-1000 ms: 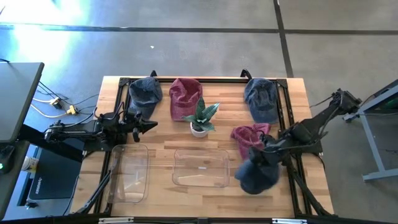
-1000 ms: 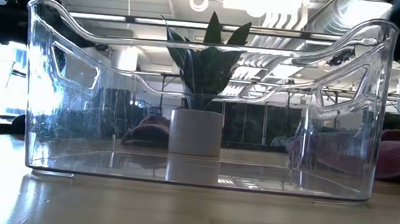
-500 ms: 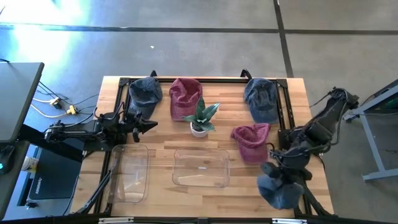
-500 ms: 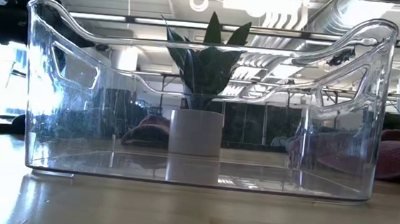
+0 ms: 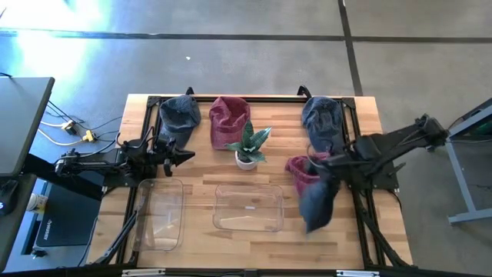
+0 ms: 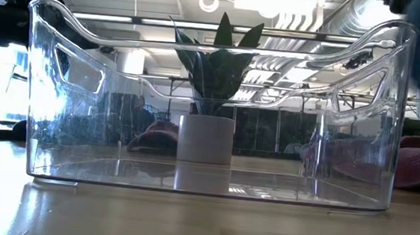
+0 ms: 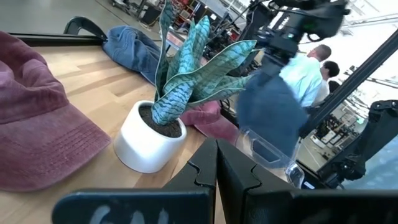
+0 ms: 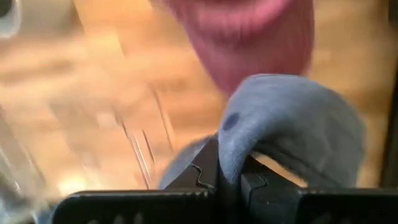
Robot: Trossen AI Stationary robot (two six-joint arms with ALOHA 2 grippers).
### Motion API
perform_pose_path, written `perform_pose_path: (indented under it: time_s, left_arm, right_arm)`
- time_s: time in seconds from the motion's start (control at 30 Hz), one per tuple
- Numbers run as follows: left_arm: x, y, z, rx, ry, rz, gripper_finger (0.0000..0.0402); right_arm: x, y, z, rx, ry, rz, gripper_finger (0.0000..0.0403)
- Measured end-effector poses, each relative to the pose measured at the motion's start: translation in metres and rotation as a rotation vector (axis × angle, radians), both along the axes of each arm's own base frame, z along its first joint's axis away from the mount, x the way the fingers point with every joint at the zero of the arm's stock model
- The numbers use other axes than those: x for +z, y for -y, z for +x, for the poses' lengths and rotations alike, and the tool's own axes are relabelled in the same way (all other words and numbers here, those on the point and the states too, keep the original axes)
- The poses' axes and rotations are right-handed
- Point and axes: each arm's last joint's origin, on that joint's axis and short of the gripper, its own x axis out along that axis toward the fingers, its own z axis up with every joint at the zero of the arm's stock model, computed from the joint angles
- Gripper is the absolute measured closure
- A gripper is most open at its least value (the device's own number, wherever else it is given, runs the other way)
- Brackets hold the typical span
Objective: Pick & Place hat
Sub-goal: Put the bottom blue cap into the left transparent bin
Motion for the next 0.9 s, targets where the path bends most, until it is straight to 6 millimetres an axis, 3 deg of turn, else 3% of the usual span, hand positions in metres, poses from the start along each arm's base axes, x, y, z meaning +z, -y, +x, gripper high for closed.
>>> perform_pose_path:
  time_s: [0.23, 0.4, 0.53, 0.67, 0.77, 0.9]
  left_arm:
    - [0.0, 0.0, 0.0, 0.004, 0.001, 0.001, 0.0401]
    - [0.0, 0.0, 0.0, 0.004, 0.002, -0.005, 0.0401]
    - [0.001, 0.0, 0.0, 0.004, 0.014, -0.013, 0.0401]
    - [0.009, 0.0, -0.001, 0.013, 0.084, -0.028, 0.0401]
    - [0.02, -0.001, -0.004, 0.044, 0.117, -0.029, 0.0402]
    - [0.035, -0.003, -0.006, 0.109, 0.143, -0.031, 0.0401]
  right_arm:
    - [-0.056, 0.036, 0.014, -0.092, 0.031, -0.142, 0.0389]
    - [-0.078, 0.051, 0.017, -0.097, 0.15, -0.233, 0.0328]
    - [-0.069, 0.061, 0.01, 0.036, 0.219, -0.32, 0.025]
    - [-0.04, 0.064, -0.005, 0.269, 0.282, -0.33, 0.019]
    - [-0.016, 0.059, -0.012, 0.486, 0.346, -0.346, 0.0176]
    - [0.007, 0.043, -0.008, 0.923, 0.461, -0.439, 0.0182]
